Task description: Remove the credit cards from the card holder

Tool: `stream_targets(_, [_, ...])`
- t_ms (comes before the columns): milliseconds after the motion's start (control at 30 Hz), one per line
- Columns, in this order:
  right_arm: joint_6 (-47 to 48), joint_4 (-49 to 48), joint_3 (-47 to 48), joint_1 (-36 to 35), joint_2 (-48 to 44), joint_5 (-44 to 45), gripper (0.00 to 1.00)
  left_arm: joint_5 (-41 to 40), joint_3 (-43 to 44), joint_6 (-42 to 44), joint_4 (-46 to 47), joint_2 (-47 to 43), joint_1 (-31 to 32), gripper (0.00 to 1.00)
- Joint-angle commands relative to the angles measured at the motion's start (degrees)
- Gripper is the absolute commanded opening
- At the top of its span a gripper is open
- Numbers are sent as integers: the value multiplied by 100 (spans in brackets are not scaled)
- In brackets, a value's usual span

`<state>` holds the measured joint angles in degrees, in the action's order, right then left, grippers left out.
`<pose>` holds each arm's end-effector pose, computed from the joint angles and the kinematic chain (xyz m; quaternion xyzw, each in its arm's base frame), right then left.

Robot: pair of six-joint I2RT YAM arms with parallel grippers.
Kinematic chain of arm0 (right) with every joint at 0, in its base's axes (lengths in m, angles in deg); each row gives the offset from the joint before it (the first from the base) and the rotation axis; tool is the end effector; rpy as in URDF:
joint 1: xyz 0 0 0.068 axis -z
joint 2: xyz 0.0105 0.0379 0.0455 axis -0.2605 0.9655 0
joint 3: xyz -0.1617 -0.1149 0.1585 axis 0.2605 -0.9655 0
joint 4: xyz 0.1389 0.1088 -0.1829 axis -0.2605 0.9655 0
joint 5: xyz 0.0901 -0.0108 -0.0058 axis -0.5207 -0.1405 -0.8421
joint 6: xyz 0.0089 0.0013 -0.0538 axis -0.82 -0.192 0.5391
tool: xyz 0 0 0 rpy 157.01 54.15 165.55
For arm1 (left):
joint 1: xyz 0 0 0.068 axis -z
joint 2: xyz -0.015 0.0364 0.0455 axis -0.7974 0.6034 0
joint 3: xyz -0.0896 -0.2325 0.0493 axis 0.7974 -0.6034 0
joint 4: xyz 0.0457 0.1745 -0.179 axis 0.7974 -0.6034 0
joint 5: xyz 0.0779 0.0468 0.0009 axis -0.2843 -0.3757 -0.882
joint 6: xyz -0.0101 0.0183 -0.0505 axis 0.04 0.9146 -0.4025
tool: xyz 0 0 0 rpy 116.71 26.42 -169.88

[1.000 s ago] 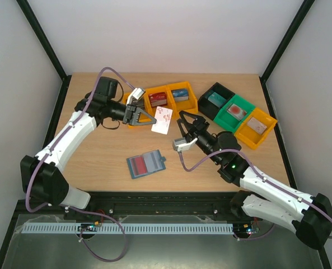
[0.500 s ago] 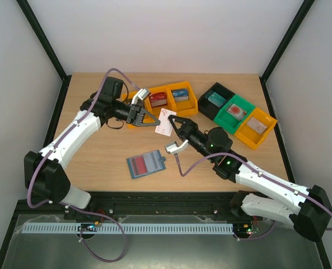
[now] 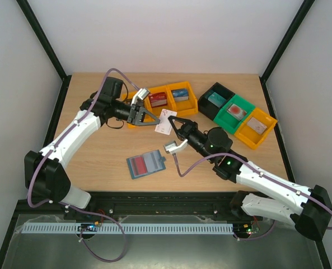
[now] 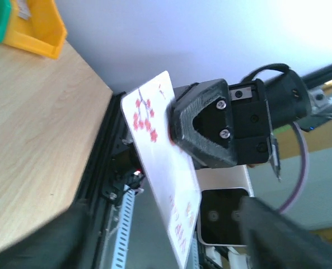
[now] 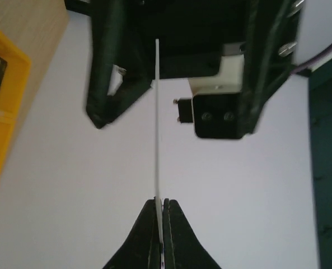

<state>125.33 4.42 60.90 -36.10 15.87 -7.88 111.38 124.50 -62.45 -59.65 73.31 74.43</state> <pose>0.1460 0.1879 0.3178 -0.6523 0.0747 -0.3300 0.6783 0.2722 -0.1462 0.3269 0.3157 0.6722 -0.6560 0.1350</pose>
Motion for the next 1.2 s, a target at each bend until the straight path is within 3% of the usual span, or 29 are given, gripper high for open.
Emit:
stream_targets(0, [-1456,705,501,-45,54,1221,2,-614,121,468,-413,101,-326,99])
stream_targets(67, [-2696,2254,1345,105,426,1923,2,-1262,349,834,-870,210,-704,100])
stream_targets(167, [-4203,4191,2450,897,1130,2287,2,-3266,1009,1687,-1707,379,-1032,99])
stream_targets(267, [-4805,5269,2848,1784,1324,1944,2,-4884,1224,2152,-1945,402,-1048,99])
stream_targets(367, [-5251,6073,3214,2829,1546,1348,2,-5314,1060,2508,-1998,309,-1080,100])
stream_targets(567, [-5463,6483,2903,4352,2186,2132,2,-5449,834,2821,-2040,190,-1079,99])
stream_targets(733, [-5698,5588,2850,5319,2722,2510,2,-5445,830,2890,-2091,183,-1073,99])
stream_targets(1167, [-5704,4881,2657,5805,3870,3320,2,-5172,844,3046,-2233,198,-1056,100])
